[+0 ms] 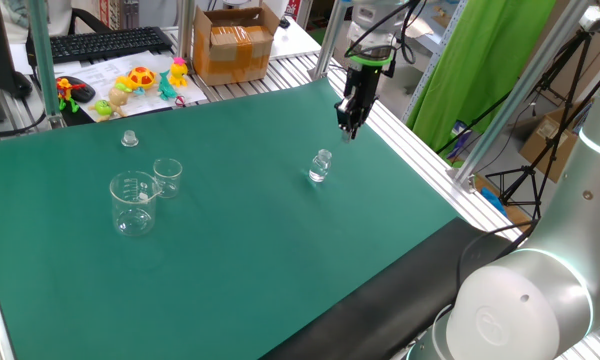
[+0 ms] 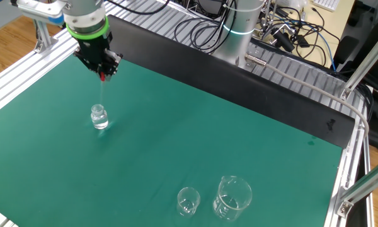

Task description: Transfer liquid using a dropper

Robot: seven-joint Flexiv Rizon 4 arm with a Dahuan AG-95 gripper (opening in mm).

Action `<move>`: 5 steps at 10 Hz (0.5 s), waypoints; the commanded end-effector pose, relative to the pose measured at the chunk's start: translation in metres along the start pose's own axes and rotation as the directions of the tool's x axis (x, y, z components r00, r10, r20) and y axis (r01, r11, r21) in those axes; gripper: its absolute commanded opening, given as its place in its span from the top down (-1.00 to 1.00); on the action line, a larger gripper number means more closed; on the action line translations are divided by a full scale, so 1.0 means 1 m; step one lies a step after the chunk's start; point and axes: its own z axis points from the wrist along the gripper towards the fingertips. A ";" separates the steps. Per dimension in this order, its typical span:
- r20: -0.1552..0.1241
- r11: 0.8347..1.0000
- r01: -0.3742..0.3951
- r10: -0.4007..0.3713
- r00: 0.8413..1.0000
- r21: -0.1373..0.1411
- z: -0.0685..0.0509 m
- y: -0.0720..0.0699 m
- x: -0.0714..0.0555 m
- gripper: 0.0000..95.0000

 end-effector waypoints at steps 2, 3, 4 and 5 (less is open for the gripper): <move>-0.010 1.000 -0.003 0.003 1.000 0.005 -0.008 0.005 0.002 0.60; -0.013 1.000 -0.003 0.003 1.000 0.007 -0.009 0.006 0.002 0.60; -0.013 1.000 -0.003 0.003 1.000 0.007 -0.009 0.007 0.001 0.60; -0.013 1.000 -0.003 0.004 1.000 0.009 -0.008 0.007 0.001 0.60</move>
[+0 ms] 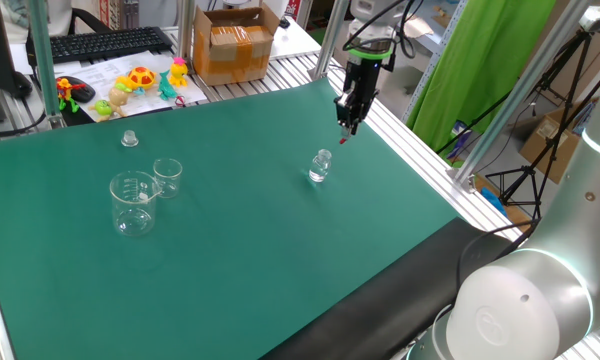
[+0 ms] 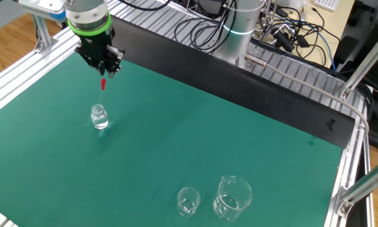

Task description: Transfer liquid using a dropper

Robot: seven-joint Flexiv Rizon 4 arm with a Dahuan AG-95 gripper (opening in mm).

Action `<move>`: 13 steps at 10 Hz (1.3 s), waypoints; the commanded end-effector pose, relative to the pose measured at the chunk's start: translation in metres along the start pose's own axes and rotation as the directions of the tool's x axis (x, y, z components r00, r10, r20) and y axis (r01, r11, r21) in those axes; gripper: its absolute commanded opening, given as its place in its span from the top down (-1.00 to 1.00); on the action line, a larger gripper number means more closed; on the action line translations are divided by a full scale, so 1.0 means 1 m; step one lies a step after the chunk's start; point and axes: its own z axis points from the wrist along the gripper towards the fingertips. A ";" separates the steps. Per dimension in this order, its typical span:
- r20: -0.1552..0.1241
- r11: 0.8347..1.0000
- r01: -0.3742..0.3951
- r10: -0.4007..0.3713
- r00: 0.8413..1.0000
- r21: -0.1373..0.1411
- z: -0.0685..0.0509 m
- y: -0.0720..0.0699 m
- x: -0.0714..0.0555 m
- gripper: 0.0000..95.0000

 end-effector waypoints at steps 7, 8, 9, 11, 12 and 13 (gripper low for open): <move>0.003 1.000 0.000 0.000 1.000 0.004 0.014 -0.017 0.001 0.60; 0.003 1.000 0.001 -0.001 1.000 0.002 0.014 -0.018 0.002 0.60; 0.003 1.000 0.000 0.000 1.000 0.003 0.013 -0.018 0.002 0.60; 0.003 1.000 0.000 0.000 1.000 0.003 0.013 -0.019 0.003 0.60; 0.003 1.000 0.000 0.000 1.000 0.004 0.012 -0.019 0.003 0.60; 0.002 1.000 0.000 0.000 1.000 0.008 0.011 -0.019 0.004 0.60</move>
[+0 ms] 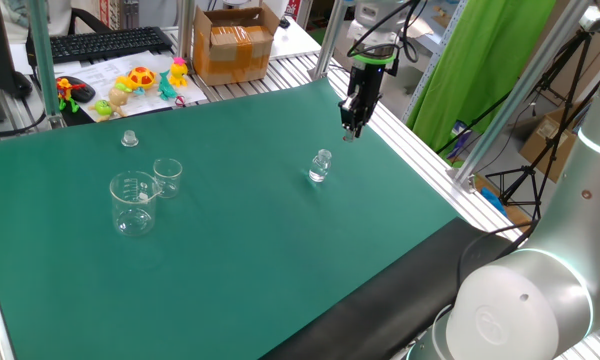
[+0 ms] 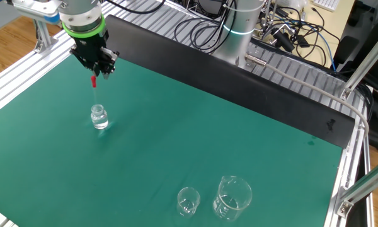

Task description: Transfer liquid using a dropper

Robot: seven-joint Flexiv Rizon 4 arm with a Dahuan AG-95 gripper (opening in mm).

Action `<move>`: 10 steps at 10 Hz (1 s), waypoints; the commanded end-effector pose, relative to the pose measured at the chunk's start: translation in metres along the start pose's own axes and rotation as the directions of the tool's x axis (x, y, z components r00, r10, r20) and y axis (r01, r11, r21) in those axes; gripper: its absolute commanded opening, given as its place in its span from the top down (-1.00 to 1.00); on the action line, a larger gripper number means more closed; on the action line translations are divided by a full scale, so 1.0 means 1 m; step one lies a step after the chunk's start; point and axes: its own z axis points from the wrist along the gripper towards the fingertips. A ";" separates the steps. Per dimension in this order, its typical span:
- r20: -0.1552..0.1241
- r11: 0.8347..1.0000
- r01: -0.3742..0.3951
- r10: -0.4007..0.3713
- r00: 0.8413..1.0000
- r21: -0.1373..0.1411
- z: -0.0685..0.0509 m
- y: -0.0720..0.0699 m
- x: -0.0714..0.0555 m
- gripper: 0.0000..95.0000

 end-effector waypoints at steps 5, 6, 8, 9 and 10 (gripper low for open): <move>0.001 1.000 0.000 0.000 1.000 -0.001 0.006 0.002 -0.003 0.60; 0.001 1.000 0.000 0.000 1.000 0.000 0.006 0.002 -0.004 0.60; 0.002 1.000 0.000 0.000 1.000 -0.001 0.006 0.002 -0.004 0.60; 0.003 1.000 0.000 0.000 1.000 -0.001 0.006 0.003 -0.004 0.60; 0.006 1.000 0.000 0.000 1.000 0.000 0.006 0.003 -0.004 1.00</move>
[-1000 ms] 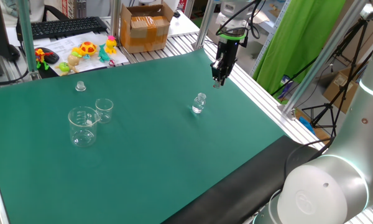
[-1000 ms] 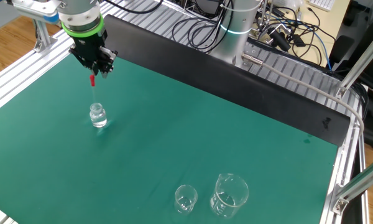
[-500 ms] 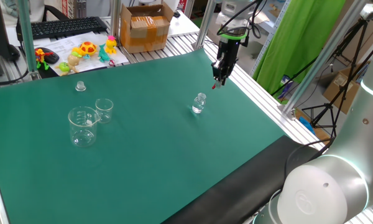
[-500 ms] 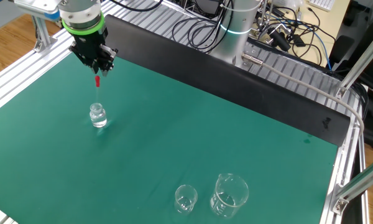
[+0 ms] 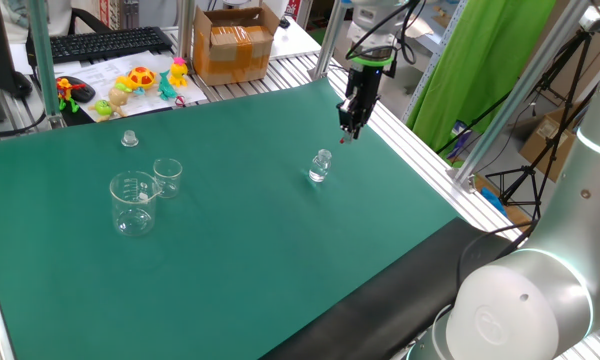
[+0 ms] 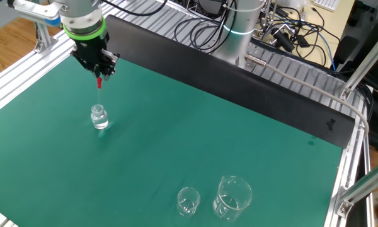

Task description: Transfer liquid using a dropper

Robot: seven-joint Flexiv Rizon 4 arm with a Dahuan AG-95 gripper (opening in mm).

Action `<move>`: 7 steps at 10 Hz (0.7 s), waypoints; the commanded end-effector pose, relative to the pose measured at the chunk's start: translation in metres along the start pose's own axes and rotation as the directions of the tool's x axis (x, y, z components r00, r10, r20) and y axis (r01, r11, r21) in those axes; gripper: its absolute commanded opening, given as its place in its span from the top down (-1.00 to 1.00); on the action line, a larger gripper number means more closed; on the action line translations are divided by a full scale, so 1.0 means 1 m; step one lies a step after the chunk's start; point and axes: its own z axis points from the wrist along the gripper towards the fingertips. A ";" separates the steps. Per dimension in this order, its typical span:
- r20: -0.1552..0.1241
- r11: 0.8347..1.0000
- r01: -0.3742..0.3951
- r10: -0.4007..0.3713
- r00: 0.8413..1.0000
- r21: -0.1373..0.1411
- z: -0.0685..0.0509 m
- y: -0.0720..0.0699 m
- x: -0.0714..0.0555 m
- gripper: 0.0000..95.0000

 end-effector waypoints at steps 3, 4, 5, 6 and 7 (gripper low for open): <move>0.006 1.000 -0.001 0.001 1.000 0.004 -0.001 0.006 -0.003 1.00; 0.010 1.000 -0.001 0.001 1.000 0.006 -0.001 0.008 -0.004 1.00; 0.016 1.000 -0.002 0.001 1.000 0.009 -0.001 0.008 -0.004 1.00; 0.025 1.000 -0.002 0.002 1.000 0.014 -0.001 0.009 -0.005 0.60; 0.026 1.000 -0.002 0.002 1.000 0.015 -0.001 0.009 -0.005 0.60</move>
